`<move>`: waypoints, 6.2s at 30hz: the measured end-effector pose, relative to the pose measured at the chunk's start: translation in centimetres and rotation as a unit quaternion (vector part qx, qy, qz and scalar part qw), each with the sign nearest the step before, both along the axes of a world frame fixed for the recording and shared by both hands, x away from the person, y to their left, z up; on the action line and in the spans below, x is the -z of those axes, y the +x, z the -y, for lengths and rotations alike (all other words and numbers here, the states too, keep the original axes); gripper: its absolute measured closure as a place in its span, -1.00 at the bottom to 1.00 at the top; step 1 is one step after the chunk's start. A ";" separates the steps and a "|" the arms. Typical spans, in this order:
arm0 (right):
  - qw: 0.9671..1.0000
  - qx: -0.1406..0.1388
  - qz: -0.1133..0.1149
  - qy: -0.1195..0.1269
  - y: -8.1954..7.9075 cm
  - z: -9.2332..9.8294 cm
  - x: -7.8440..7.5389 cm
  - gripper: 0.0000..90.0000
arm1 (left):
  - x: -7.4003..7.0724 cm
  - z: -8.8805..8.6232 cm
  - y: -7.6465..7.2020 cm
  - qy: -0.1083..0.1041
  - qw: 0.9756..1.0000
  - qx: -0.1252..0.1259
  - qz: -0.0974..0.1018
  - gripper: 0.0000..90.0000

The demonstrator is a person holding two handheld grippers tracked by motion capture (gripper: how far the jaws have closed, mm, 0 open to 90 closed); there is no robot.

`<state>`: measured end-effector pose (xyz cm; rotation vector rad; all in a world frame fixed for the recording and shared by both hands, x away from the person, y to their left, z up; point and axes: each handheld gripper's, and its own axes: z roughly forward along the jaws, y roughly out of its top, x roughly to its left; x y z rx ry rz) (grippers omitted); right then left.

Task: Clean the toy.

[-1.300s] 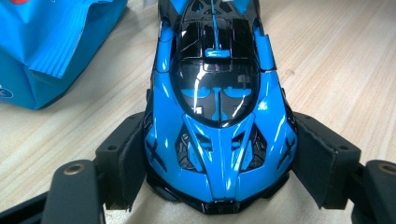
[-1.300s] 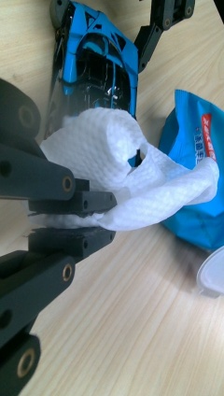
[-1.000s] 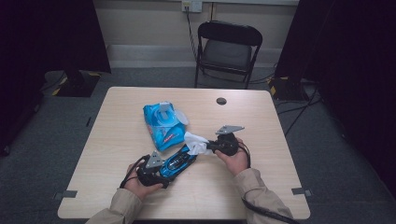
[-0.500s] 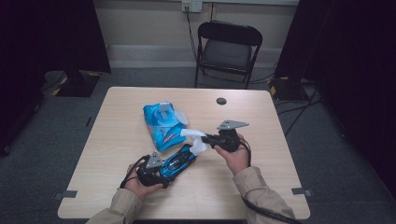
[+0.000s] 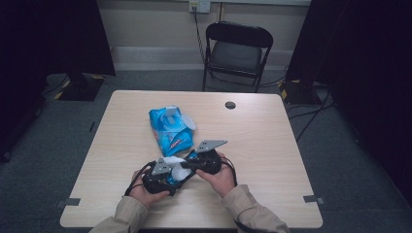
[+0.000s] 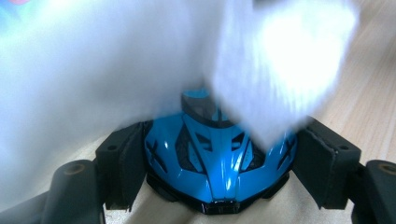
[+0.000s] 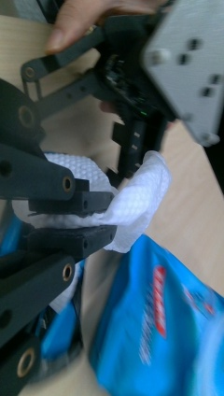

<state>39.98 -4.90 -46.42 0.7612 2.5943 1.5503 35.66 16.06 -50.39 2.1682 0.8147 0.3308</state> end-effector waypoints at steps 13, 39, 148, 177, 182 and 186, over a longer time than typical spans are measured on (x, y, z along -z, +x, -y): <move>0.999 -0.026 -0.028 -0.010 -0.5 -1.1 2.1 0.86 | 0.0 0.0 0.0 -0.001 1.000 0.001 0.000 -0.43; 0.999 0.040 0.003 -0.032 2.1 2.6 1.1 0.88 | 0.0 0.0 0.0 -0.003 1.000 -0.002 0.000 -0.43; 0.996 0.013 0.027 -0.088 -2.9 4.4 3.2 0.81 | -2.9 3.4 3.1 0.010 1.000 -0.010 -0.009 0.13; 0.996 0.018 0.040 -0.072 -1.5 6.1 2.6 0.03 | -2.8 3.3 3.0 0.004 1.000 -0.010 -0.005 0.13; 0.996 0.013 0.038 -0.082 -1.6 5.2 3.1 0.33 | -2.8 3.3 3.0 0.004 1.000 -0.011 -0.004 0.13; 0.994 0.018 0.041 -0.100 -1.8 4.3 3.3 0.50 | -2.8 3.4 3.0 0.004 1.000 -0.011 -0.004 0.13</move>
